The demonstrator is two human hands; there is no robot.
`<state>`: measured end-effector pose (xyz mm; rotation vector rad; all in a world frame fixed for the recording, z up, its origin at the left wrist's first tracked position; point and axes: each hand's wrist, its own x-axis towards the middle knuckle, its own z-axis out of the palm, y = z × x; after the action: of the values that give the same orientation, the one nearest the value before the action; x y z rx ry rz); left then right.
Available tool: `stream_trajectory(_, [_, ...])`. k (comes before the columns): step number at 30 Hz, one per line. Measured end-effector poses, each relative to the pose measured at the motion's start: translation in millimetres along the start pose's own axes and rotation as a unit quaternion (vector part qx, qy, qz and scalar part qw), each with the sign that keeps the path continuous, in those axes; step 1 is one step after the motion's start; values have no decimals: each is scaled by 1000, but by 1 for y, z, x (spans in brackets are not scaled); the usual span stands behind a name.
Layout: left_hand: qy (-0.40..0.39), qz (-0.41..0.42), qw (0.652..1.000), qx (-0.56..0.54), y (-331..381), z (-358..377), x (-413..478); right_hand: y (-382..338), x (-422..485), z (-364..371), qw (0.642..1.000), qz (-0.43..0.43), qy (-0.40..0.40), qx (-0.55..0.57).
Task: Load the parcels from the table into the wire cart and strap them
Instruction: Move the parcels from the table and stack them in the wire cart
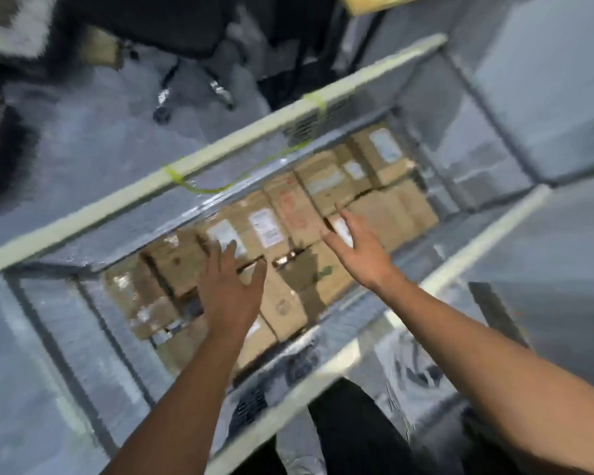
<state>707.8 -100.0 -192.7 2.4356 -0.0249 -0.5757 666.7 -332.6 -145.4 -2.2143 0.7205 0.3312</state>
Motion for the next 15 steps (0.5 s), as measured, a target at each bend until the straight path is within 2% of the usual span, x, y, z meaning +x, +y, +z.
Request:
stream_trajectory(3, [-37,95,995,-3,91,-5,-55,36,-89,-80,994,55,89,37])
stream_trajectory(7, [-124,241,962,20,196,16,-133,90,-207,-158,965,148,200,76])
stream_trajectory(11, [-218,347,910,61,292,70,-208,165,-318,-223,894,232,352,151])
stream_trajectory(15, [-288,451,841,79,387,153,-302,248,-423,-271,818,292,455,198])
